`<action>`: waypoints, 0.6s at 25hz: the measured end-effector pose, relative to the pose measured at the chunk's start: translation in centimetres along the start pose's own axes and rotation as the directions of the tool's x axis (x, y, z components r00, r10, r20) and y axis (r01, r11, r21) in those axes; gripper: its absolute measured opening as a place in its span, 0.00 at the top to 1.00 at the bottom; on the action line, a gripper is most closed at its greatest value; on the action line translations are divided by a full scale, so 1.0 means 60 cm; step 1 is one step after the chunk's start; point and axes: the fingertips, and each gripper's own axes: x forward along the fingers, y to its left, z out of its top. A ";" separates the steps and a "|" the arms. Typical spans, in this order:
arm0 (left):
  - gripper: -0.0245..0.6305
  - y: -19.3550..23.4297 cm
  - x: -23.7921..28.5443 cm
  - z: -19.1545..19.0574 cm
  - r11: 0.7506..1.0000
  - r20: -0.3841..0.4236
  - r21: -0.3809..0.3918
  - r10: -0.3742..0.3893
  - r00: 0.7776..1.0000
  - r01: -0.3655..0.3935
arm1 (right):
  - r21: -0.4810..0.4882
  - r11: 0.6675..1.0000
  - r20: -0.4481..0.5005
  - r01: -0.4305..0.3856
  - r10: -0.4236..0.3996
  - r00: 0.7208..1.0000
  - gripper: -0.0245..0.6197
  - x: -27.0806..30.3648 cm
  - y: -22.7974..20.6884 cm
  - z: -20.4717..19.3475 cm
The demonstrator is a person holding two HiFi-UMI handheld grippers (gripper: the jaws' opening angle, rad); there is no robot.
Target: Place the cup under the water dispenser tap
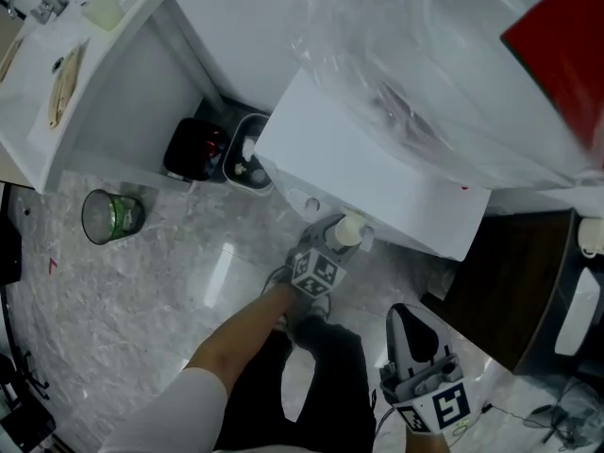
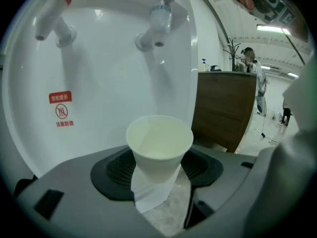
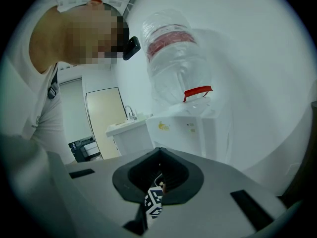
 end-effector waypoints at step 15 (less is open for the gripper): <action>0.46 -0.011 0.025 -0.008 0.999 -0.014 0.035 -0.021 1.000 0.022 | 0.014 0.999 -0.060 -0.038 0.038 0.997 0.94 -0.004 0.004 -0.017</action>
